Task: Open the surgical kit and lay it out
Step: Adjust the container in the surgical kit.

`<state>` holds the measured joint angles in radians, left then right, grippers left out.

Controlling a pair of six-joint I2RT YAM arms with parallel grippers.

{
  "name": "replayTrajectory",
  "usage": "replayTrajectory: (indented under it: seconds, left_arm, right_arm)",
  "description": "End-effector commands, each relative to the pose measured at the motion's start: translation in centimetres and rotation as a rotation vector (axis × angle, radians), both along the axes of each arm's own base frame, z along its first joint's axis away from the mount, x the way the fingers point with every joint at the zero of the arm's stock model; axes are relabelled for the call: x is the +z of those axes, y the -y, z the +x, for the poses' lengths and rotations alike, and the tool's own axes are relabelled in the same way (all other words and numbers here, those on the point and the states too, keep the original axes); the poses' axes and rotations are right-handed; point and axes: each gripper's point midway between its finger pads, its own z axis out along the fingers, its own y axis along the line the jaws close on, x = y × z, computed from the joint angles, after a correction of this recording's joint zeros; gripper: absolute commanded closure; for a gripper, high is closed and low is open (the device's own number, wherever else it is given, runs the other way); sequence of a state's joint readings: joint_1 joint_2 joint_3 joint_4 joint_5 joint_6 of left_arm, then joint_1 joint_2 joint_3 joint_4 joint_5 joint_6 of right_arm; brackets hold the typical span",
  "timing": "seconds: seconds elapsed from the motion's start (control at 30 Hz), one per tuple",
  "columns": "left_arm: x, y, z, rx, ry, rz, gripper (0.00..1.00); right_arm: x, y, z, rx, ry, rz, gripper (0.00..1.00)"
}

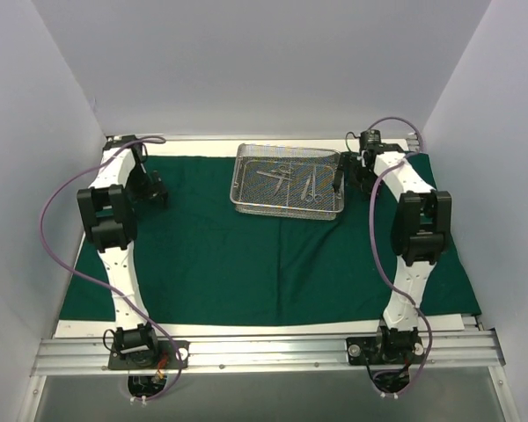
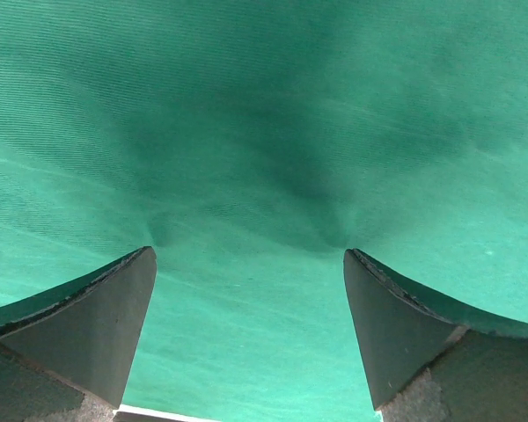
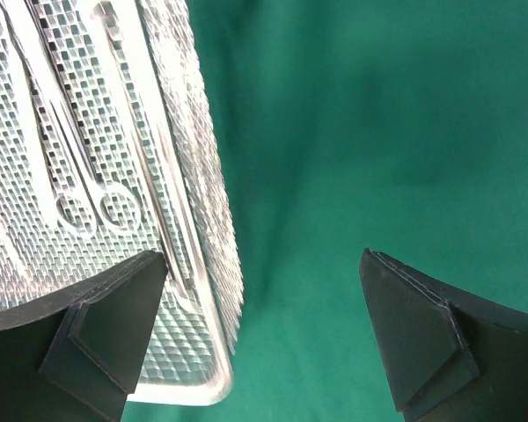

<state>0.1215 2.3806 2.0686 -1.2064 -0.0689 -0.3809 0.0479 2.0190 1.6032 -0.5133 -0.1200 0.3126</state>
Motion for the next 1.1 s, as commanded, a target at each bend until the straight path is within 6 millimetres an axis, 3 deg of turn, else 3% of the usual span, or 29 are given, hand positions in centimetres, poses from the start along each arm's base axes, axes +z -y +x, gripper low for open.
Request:
replayTrajectory:
  seconds: [0.0,0.13,0.3,0.37,0.4,0.47,0.5,0.6,0.67,0.77,0.87,0.9,0.93,0.97,1.0,1.03,1.07]
  left_arm:
    - [2.8,1.1,1.0,-0.013,0.093,0.006,0.03]
    - [2.0,0.9,0.7,-0.005,0.083,0.0,0.03]
    - [1.2,0.5,1.3,0.001,0.072,-0.003,0.03]
    - [1.7,0.4,1.8,0.007,0.081,-0.002,0.03]
    - [2.0,0.3,2.4,0.007,0.109,0.001,0.03]
    - [2.7,0.5,3.0,0.007,0.146,-0.011,0.03]
    - [2.9,0.7,3.5,0.0,0.17,-0.01,0.03]
    - [3.4,0.9,4.4,0.011,0.207,-0.014,0.03]
    - [3.2,1.1,5.1,0.012,0.22,-0.024,0.03]
    - [2.7,1.4,5.8,0.017,0.221,-0.04,0.03]
    - [0.5,1.8,6.8,0.019,0.199,-0.069,0.03]
    - [0.7,2.1,7.6,0.016,0.22,-0.09,0.03]
    - [0.6,2.4,7.9,0.016,0.222,-0.11,0.03]
    - [-0.9,2.7,8.0,0.021,0.194,-0.136,0.03]
    - [-1.4,2.8,7.5,0.041,0.158,-0.146,0.03]
    - [-0.6,2.8,8.5,0.043,0.192,-0.152,0.02]
    - [-1.7,3.0,8.3,0.048,0.164,-0.17,0.02]
  right_arm:
    - [-0.5,-0.8,2.6,0.081,0.002,-0.052,0.0]
    - [1.1,-2.6,4.6,0.147,0.051,-0.038,0.0]
    - [1.8,-3.7,5.4,0.149,0.067,0.005,0.0]
    - [2.7,-3.9,5.9,0.136,0.098,0.015,0.0]
    - [4.4,-4.0,6.3,0.107,0.143,0.027,0.0]
    - [6.0,-3.3,7.2,0.038,0.226,0.039,0.0]
    - [8.0,-2.8,7.4,0.003,0.284,0.056,0.0]
    - [9.0,0.7,7.7,-0.185,0.321,0.093,0.01]
    - [7.8,4.3,7.1,-0.306,0.281,0.054,0.04]
    - [4.8,7.8,5.9,-0.414,0.178,0.024,0.07]
    - [1.7,9.4,5.4,-0.423,0.109,0.012,0.07]
    - [0.0,9.6,5.2,-0.419,0.072,-0.002,0.07]
    - [-0.4,10.0,5.5,-0.417,0.066,-0.016,0.07]
    - [-1.1,10.1,5.2,-0.411,0.032,-0.025,0.07]
    - [-2.6,10.3,5.0,-0.392,-0.002,-0.037,0.07]
    - [-3.0,10.4,5.1,-0.382,-0.009,-0.042,0.07]
    - [-3.5,10.4,5.1,-0.37,-0.016,-0.047,0.07]
